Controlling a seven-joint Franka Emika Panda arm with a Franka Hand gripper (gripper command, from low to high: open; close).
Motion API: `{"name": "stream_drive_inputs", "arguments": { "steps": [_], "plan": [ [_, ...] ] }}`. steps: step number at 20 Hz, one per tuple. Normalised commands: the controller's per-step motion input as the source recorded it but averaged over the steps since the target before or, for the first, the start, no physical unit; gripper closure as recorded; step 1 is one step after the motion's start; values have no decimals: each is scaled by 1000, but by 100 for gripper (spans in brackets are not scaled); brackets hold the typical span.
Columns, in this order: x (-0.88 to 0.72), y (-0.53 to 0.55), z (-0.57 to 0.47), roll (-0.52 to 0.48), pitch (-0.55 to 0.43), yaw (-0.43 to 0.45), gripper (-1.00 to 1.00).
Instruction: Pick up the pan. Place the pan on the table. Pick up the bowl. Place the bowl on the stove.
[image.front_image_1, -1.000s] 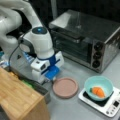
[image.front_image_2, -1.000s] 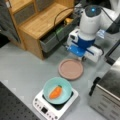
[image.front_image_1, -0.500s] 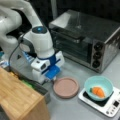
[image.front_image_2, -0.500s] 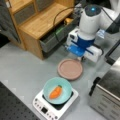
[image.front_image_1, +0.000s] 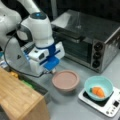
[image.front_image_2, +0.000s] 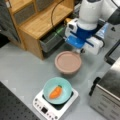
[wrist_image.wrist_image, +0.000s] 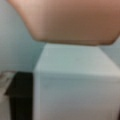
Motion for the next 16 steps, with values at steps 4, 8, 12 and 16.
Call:
{"name": "stream_drive_inputs", "arguments": {
  "steps": [4,8,12,16],
  "plan": [
    [491,72,474,96,320,-89,100],
    [594,47,650,80,336,-87,100],
    [598,39,621,119,288,-97,100],
    [537,15,565,164,296,-109,100]
  ]
}}
